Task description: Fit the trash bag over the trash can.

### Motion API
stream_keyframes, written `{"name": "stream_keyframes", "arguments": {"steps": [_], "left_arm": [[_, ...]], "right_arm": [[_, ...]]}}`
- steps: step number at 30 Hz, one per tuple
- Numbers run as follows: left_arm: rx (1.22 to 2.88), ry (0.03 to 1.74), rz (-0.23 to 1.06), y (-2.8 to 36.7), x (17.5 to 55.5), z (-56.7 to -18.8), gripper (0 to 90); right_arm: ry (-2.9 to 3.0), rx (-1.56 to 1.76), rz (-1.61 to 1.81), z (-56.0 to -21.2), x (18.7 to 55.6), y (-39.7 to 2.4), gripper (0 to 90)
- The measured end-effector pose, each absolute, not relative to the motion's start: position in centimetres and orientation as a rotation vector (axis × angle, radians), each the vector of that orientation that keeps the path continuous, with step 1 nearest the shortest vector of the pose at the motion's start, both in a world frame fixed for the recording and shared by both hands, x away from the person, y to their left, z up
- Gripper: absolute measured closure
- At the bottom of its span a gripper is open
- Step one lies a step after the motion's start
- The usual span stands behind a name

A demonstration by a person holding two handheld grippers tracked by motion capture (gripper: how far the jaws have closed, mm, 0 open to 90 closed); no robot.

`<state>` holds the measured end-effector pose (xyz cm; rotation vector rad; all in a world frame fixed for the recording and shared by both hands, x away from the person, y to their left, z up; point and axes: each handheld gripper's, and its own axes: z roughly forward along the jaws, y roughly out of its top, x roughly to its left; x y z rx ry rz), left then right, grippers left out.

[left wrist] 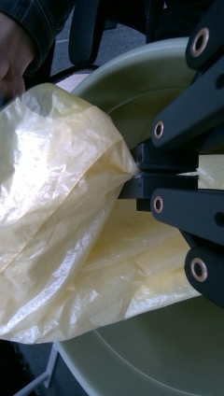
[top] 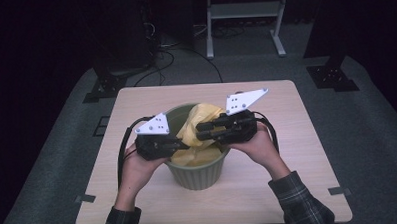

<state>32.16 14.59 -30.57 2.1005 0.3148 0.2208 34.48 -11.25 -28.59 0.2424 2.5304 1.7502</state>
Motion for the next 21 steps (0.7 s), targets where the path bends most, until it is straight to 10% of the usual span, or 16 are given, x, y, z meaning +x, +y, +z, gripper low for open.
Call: {"name": "stream_keyframes", "arguments": {"steps": [8, 14, 18, 21], "left_arm": [[2.099, 0.307, 0.209, 14.5, 32.2, -30.6, 87.9], [2.108, 0.289, 0.207, 14.2, 32.1, -30.5, 87.7], [2.083, 0.302, 0.208, 14.8, 32.0, -30.6, 82.9], [2.056, 0.308, 0.207, 15.5, 32.1, -30.4, 62.4]], "right_arm": [[2.514, 0.272, 1.736, -28.5, 34.4, -11.0, 53.1], [2.527, 0.199, 1.675, -28.6, 34.0, -10.3, 89.4], [2.517, 0.203, 1.642, -28.6, 33.9, -10.3, 90.0], [2.516, 0.220, 1.621, -28.6, 34.1, -10.6, 90.0]]}}
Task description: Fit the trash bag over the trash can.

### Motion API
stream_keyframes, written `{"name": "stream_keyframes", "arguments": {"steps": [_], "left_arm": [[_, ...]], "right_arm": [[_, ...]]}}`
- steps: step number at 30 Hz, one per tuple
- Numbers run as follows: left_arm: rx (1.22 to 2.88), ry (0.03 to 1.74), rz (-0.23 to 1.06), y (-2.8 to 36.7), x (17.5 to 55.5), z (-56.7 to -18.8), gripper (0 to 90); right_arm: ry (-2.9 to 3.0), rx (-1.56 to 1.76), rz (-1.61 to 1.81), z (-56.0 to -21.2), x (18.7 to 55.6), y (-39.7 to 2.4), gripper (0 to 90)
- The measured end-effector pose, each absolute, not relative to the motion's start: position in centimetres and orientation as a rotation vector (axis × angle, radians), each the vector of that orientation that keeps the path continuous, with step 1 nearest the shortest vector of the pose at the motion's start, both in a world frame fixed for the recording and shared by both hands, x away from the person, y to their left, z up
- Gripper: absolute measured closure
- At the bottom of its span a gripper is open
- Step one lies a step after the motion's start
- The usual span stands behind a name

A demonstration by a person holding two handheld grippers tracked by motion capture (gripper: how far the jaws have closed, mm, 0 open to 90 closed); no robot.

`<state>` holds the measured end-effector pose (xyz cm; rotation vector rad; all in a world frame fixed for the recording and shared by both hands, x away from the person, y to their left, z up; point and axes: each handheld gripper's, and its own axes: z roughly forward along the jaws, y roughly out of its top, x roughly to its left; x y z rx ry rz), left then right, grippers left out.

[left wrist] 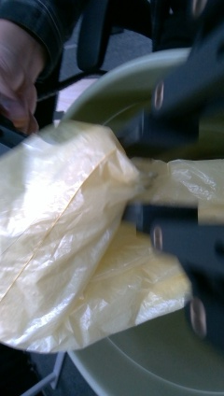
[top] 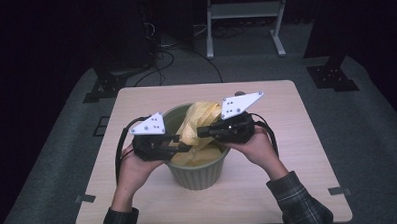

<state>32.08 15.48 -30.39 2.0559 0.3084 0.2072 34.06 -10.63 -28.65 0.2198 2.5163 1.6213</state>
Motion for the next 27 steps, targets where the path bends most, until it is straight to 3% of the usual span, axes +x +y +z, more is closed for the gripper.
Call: {"name": "stream_keyframes", "arguments": {"steps": [5, 10, 14, 17, 18, 21, 27], "left_arm": [[2.021, 0.307, 0.262, 16.5, 31.6, -29.2, 30.3], [1.987, 0.297, 0.264, 16.6, 31.8, -28.1, 29.4], [1.991, 0.283, 0.228, 15.9, 32.7, -27.6, 42.1], [2.008, 0.294, 0.210, 16.0, 33.1, -27.8, 68.0], [2.004, 0.301, 0.213, 16.1, 33.0, -27.9, 83.1], [1.974, 0.317, 0.220, 16.9, 32.9, -28.1, 88.9], [1.929, 0.351, 0.223, 19.0, 32.6, -28.3, 89.3]], "right_arm": [[2.520, 0.236, 1.595, -28.9, 34.3, -10.7, 90.0], [2.528, 0.227, 1.593, -29.1, 34.3, -10.4, 90.0], [2.536, 0.194, 1.599, -29.1, 34.0, -10.0, 90.0], [2.540, 0.186, 1.590, -29.1, 33.9, -10.0, 90.0], [2.540, 0.196, 1.584, -29.1, 33.9, -10.3, 90.0], [2.532, 0.210, 1.581, -29.2, 34.0, -10.8, 90.0], [2.506, 0.258, 1.571, -29.2, 34.2, -12.5, 90.0]]}}
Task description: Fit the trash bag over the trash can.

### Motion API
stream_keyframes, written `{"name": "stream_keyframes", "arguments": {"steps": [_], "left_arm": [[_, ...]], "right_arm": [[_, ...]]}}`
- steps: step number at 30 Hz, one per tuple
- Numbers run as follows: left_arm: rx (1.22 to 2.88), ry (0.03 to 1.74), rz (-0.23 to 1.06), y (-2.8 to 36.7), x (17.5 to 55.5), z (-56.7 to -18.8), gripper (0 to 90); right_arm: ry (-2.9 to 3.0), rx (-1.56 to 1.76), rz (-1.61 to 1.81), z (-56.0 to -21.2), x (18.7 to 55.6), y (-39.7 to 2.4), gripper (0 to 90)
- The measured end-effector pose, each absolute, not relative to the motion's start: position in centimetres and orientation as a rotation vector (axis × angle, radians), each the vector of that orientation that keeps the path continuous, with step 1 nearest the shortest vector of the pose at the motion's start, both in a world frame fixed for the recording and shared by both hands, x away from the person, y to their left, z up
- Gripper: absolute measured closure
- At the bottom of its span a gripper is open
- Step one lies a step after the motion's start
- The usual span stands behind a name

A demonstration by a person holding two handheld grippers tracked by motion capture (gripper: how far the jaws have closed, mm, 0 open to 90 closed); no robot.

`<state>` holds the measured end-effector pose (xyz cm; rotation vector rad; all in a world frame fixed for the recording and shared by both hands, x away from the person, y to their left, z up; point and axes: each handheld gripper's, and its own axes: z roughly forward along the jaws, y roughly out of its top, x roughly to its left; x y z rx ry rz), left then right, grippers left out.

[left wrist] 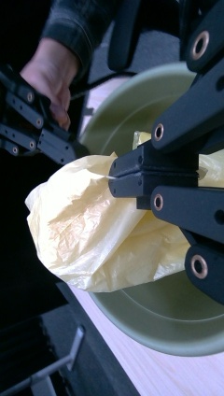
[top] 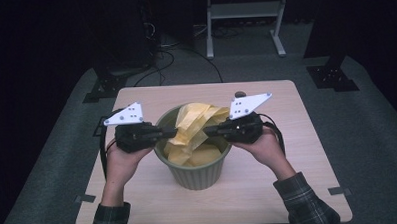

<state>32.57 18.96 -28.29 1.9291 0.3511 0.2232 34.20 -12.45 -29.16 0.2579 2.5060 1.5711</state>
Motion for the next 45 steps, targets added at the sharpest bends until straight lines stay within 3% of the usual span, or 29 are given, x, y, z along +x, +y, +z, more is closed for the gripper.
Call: {"name": "stream_keyframes", "arguments": {"steps": [2, 3, 6, 13, 14, 17, 24, 35, 45], "left_arm": [[1.917, 0.355, 0.223, 19.3, 32.5, -28.4, 89.3], [1.915, 0.357, 0.222, 19.2, 32.5, -28.4, 89.3], [1.910, 0.353, 0.222, 18.8, 32.5, -28.5, 89.3], [1.910, 0.332, 0.209, 17.6, 32.6, -28.7, 89.3], [1.911, 0.330, 0.210, 17.5, 32.6, -28.7, 89.3], [1.914, 0.322, 0.208, 17.3, 32.5, -28.7, 89.3], [1.910, 0.367, 0.261, 19.0, 32.2, -28.8, 89.7], [1.843, 0.541, 0.334, 26.2, 31.1, -30.1, 89.8], [1.884, 0.616, 0.366, 27.2, 31.1, -31.3, 90.0]], "right_arm": [[2.491, 0.265, 1.594, -29.0, 34.2, -12.8, 90.0], [2.486, 0.247, 1.622, -28.9, 34.1, -12.5, 80.3], [2.501, 0.220, 1.644, -28.9, 33.8, -11.4, 75.5], [2.531, 0.204, 1.634, -29.1, 33.8, -9.9, 69.0], [2.529, 0.213, 1.614, -29.2, 33.8, -9.8, 69.3], [2.512, 0.207, 1.582, -29.3, 33.8, -9.7, 90.0], [2.497, 0.247, 1.566, -29.3, 34.0, -11.1, 90.0], [2.363, 0.453, 1.574, -28.6, 34.4, -19.6, 90.0], [2.361, 0.530, 1.503, -29.6, 34.3, -22.5, 90.0]]}}
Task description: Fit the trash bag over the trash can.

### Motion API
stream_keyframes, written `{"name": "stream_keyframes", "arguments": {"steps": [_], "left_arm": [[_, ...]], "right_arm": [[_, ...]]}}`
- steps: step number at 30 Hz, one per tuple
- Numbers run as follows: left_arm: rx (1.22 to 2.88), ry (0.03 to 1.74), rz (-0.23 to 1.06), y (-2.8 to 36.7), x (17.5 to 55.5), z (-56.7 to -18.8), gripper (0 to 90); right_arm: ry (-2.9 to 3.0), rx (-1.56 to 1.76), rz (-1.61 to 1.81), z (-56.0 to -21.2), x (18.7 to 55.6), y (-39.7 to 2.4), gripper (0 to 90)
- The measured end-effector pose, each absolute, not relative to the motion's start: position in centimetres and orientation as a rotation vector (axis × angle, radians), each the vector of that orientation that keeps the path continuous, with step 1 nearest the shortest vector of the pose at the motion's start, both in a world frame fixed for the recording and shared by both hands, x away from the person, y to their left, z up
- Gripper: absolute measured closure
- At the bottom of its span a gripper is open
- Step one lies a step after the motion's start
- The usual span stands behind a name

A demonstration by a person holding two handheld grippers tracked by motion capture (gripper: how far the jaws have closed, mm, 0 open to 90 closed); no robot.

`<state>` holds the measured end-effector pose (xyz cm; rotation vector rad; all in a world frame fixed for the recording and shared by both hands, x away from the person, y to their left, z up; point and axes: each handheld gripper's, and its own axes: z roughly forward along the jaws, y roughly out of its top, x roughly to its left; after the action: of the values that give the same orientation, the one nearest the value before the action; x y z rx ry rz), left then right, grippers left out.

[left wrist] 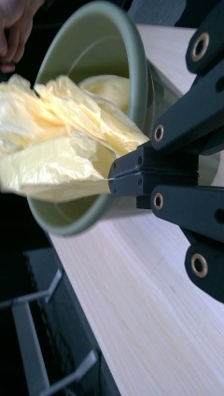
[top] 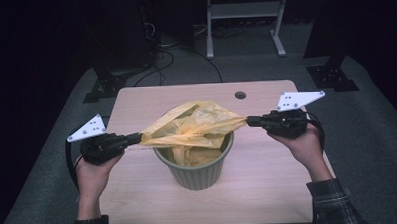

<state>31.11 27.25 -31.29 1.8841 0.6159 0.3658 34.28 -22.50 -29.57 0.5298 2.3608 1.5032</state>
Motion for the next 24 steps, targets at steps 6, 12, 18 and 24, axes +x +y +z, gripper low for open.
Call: {"name": "stream_keyframes", "arguments": {"steps": [6, 12, 18, 24], "left_arm": [[1.891, 0.641, 0.405, 27.7, 31.0, -31.1, 89.8], [1.870, 0.578, 0.356, 27.1, 31.0, -30.3, 75.6], [1.856, 0.575, 0.385, 26.8, 31.1, -29.7, 52.2], [1.839, 0.568, 0.392, 26.6, 31.5, -28.3, 35.3]], "right_arm": [[2.327, 0.596, 1.477, -29.9, 34.3, -24.6, 90.0], [2.320, 0.575, 1.541, -29.6, 34.1, -24.9, 90.0], [2.307, 0.578, 1.615, -28.3, 34.7, -23.1, 56.0], [2.323, 0.556, 1.673, -26.7, 35.9, -20.3, 45.0]]}}
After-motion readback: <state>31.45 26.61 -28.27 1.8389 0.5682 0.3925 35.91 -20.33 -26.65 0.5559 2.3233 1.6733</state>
